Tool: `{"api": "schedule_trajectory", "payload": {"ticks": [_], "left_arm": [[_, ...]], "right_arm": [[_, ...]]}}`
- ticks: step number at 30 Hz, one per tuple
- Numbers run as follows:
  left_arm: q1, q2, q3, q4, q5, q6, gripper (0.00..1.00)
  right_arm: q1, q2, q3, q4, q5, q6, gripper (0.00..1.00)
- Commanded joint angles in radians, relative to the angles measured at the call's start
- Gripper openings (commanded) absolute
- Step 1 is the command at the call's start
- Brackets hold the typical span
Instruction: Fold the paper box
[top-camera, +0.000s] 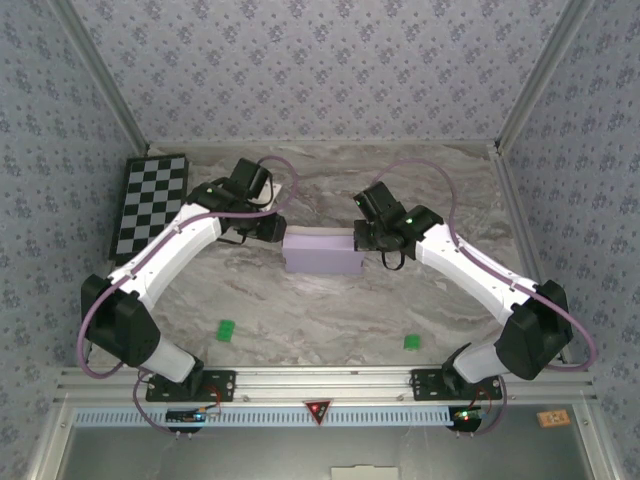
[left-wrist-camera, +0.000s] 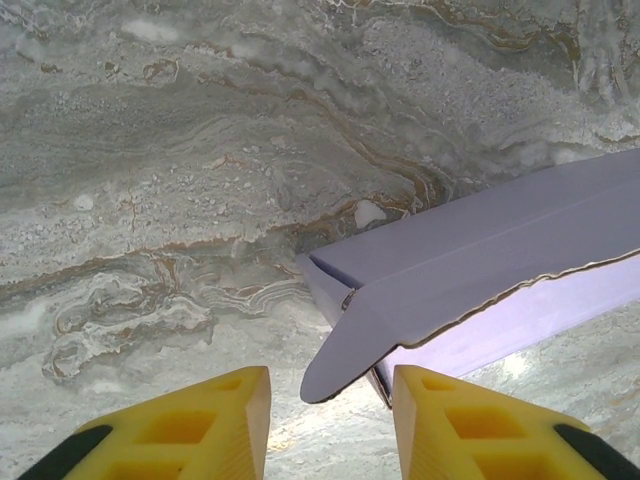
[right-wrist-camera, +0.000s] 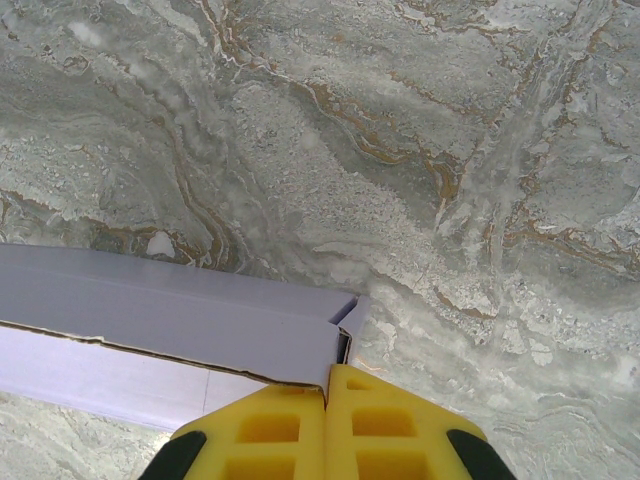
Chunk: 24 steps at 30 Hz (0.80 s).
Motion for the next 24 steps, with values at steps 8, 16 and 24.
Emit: {"api": "schedule_trajectory", "payload": {"ticks": [8,16,24], "left_arm": [[0.002,0.039,0.022,-0.001,0.055,0.021,0.23],[0.003,0.038,0.049,-0.015,0.070,-0.038,0.08],[-0.018,0.042,0.058,-0.013,0.060,-0.140,0.07]], "right_arm": [[0.004,0.007,0.033,-0.022,0.006,0.008,0.00],[0.007,0.006,0.037,-0.017,0.004,0.008,0.00],[0.018,0.010,0.033,-0.010,0.000,0.027,0.00]]}}
